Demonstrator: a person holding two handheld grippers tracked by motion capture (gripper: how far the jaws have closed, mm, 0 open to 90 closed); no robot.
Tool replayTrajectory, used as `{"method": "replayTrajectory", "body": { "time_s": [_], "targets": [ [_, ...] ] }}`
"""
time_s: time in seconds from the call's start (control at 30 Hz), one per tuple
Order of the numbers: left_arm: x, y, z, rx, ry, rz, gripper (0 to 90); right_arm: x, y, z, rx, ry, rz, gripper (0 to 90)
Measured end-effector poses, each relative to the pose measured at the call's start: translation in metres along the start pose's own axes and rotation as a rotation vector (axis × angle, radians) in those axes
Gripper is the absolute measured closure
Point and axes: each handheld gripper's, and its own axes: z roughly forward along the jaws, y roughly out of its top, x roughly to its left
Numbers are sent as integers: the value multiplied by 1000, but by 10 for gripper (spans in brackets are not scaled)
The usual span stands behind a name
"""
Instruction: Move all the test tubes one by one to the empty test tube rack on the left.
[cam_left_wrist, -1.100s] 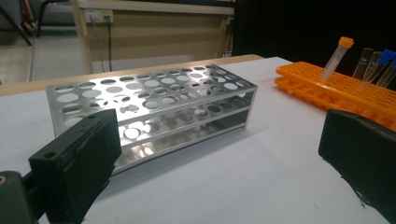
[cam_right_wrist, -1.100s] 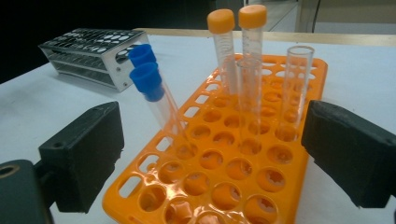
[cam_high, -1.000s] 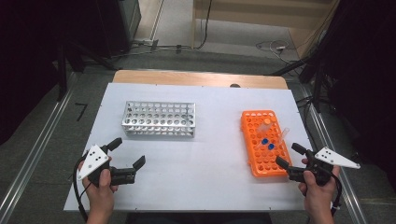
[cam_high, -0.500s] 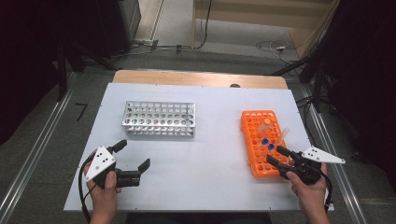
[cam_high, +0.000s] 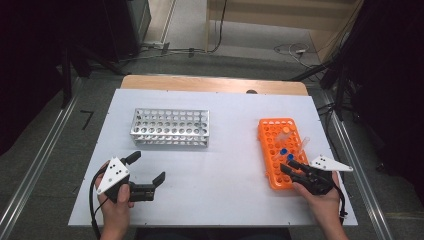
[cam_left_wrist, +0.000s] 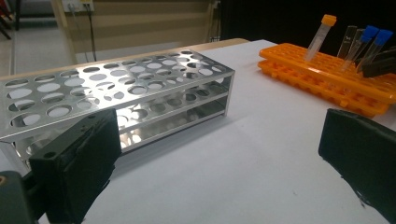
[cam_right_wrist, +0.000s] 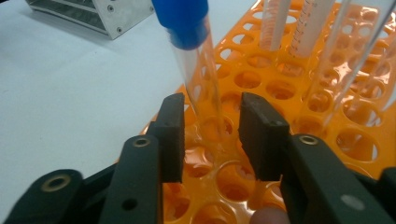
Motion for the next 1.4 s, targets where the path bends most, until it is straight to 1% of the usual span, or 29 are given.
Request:
{"method": "replayTrajectory", "body": {
  "time_s": [0.07, 0.2, 0.37, 0.47, 0.5, 0.63, 0.67, 0.7, 0.73, 0.87, 0.97, 1.1, 1.17, 1.2, 1.23, 1.33, 1.37, 1.4],
  "targets": [
    [-1, 0, 1, 1, -4, -4, 0, 2, 1, 1, -4, -10, -10, 644],
    [-2, -1, 2, 5, -9, -1, 0, 4, 0, 4, -3, -10, -16, 685],
    [-4, -1, 3, 9, -19, -2, 0, 3, -1, 5, 2, -28, -25, 744],
    [-4, -1, 4, 10, -24, -3, 0, 1, -1, 3, -5, -31, -15, 751],
    [-5, -1, 4, 8, -28, -4, 0, 1, 0, 1, -25, -30, -15, 752],
    [-6, 0, 4, 8, -38, -1, 0, 3, 4, -7, -44, -40, -18, 753],
    [-7, 0, 4, 6, -39, -4, 0, 4, 5, -10, -53, -44, -17, 753],
    [-7, 0, 4, 7, -37, -4, 0, 7, 8, -16, -67, -59, -16, 753],
    [-7, 0, 4, 8, -38, -3, 0, 7, 8, -16, -67, -59, -16, 753],
    [-8, 1, 4, 9, -45, 0, 0, 11, 12, -28, -96, -61, -16, 754],
    [-11, 2, 5, 7, -45, -4, 0, 16, 16, -33, -113, -45, -18, 754],
    [-16, 5, 6, 9, -46, 0, 0, 26, 19, -32, -115, -11, -41, 755],
    [-18, 6, 7, 8, -56, 1, 0, 33, 21, -30, -114, 17, -56, 755],
    [-20, 7, 7, 11, -63, -1, 0, 33, 21, -30, -114, 17, -56, 755],
    [-21, 7, 8, 11, -75, 2, 0, 36, 22, -29, -114, 27, -62, 755],
    [-26, 10, 10, 9, -93, 5, 0, 43, 23, -25, -110, 65, -71, 755],
    [-27, 10, 11, 5, -97, 2, 0, 48, 23, -21, -105, 84, -78, 755],
    [-29, 11, 12, 6, -102, 3, 0, 48, 23, -21, -105, 84, -78, 755]
  ]
}}
